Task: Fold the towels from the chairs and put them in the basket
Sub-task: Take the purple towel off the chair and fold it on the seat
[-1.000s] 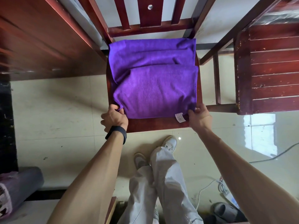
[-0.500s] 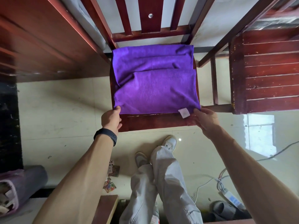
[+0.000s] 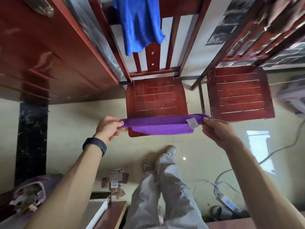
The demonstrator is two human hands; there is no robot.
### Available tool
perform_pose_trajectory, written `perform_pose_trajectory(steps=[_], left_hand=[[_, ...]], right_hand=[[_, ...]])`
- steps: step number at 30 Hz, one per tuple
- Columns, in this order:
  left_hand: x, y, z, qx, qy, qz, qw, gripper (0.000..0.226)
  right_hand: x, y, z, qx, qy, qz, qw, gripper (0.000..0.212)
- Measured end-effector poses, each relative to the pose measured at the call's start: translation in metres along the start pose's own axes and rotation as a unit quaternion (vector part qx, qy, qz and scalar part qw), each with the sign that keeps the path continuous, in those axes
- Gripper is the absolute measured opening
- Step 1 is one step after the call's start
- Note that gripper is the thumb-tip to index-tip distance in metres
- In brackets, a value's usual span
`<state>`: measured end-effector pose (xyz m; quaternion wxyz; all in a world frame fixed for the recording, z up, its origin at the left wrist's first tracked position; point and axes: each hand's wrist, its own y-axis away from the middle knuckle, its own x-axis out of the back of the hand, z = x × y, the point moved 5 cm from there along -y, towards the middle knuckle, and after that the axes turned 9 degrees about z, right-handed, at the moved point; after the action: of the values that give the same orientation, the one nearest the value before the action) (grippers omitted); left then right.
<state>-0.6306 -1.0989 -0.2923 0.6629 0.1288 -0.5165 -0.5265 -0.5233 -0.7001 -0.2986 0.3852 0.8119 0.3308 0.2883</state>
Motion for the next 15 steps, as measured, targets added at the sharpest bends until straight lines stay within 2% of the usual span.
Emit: perform_pose_trajectory(steps=[3, 5, 9, 12, 14, 15], left_hand=[[0.01, 0.03, 0.011, -0.031, -0.076, -0.031, 0.996, 0.017], [0.016, 0.043, 0.019, -0.043, -0.087, -0.035, 0.995, 0.017], [0.027, 0.065, 0.001, 0.051, -0.138, -0.123, 0.981, 0.028], [0.031, 0.072, -0.009, 0.047, -0.145, -0.145, 0.978, 0.03], [0.034, 0.073, -0.007, -0.002, -0.142, -0.143, 0.979, 0.025], [0.036, 0.074, -0.005, -0.038, -0.154, -0.146, 0.976, 0.022]], right_hand=[[0.015, 0.024, 0.001, 0.007, 0.014, 0.033, 0.999, 0.01], [0.024, 0.036, -0.001, 0.036, 0.014, 0.057, 0.998, 0.01], [0.033, 0.051, 0.011, 0.056, 0.095, 0.045, 0.993, 0.016], [0.038, 0.057, 0.014, 0.102, 0.146, 0.044, 0.983, 0.018], [0.041, 0.06, 0.009, 0.187, 0.236, 0.034, 0.953, 0.021], [0.04, 0.063, 0.006, 0.235, 0.308, 0.024, 0.922, 0.023]])
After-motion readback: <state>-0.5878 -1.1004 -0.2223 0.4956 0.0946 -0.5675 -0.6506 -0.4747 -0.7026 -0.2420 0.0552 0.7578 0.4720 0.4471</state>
